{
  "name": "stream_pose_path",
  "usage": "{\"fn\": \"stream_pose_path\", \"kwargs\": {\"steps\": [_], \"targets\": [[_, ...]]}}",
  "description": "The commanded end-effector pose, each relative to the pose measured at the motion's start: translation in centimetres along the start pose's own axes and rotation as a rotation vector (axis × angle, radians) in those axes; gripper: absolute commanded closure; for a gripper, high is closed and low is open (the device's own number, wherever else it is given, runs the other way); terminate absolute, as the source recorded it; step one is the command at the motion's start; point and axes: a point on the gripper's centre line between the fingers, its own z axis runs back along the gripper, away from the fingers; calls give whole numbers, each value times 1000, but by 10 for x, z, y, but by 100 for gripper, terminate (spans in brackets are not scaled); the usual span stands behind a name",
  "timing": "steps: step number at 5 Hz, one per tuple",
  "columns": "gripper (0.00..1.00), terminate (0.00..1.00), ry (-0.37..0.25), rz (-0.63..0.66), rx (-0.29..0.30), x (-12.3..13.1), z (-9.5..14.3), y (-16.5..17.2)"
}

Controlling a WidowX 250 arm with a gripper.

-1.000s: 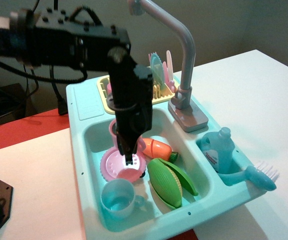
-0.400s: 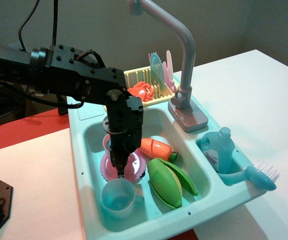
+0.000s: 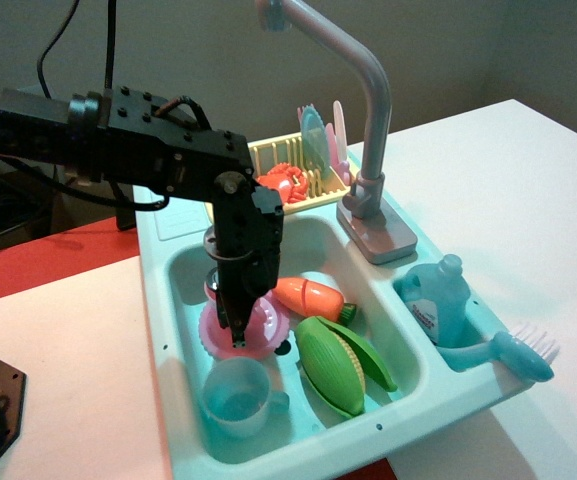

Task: Put cup from counter to sink

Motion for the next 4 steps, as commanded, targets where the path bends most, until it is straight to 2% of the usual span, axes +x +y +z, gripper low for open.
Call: {"fn": "stream_pose_path", "kwargs": {"steps": [1,2,3,4], "targets": [[0,0,-72,10,39,-5,34,9],[0,0,-90,35,74,-16,61,25],[0,0,-118,61,72,-26,99,41],[0,100,-123,81,66,-32,115,50]]}}
